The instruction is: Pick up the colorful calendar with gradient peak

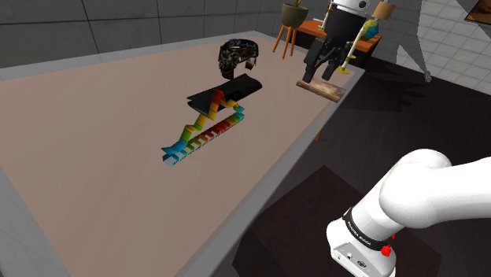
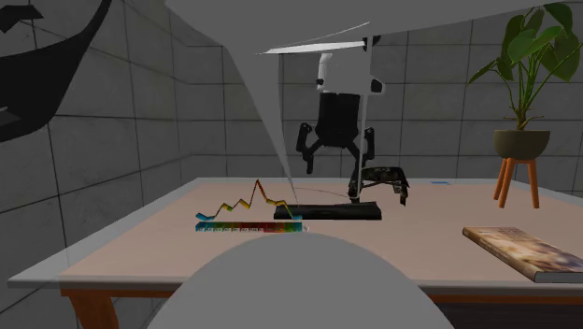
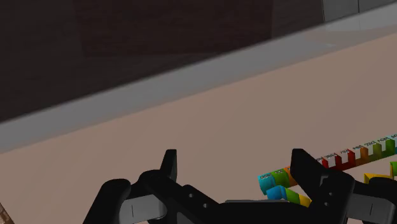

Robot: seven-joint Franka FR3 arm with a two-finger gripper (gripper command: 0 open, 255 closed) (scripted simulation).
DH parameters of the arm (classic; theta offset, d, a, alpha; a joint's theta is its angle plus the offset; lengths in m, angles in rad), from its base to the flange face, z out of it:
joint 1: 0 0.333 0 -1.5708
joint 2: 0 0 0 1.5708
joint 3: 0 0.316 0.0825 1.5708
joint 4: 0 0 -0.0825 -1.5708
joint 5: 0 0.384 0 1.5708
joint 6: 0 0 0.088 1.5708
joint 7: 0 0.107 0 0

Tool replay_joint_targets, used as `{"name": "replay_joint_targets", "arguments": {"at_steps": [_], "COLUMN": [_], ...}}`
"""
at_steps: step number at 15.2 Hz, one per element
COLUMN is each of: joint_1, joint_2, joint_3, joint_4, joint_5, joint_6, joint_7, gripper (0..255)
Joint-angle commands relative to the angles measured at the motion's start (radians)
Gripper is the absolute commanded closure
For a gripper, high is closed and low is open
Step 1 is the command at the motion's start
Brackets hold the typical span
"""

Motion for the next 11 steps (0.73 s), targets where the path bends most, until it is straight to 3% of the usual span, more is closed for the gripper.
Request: {"name": "replay_joint_targets", "arguments": {"at_steps": [1,6,11], "joint_1": [0.0,-0.045,-0.115], "joint_2": [0.0,-0.04,0.011], "joint_3": [0.0,0.199,0.414], "joint_4": [0.0,-0.056,-0.028], "joint_5": [0.0,0.07,0.119], "joint_6": [0.0,0.072,0.141], "joint_7": [0.0,0.36,0.723], "gripper": [0,0,0]}}
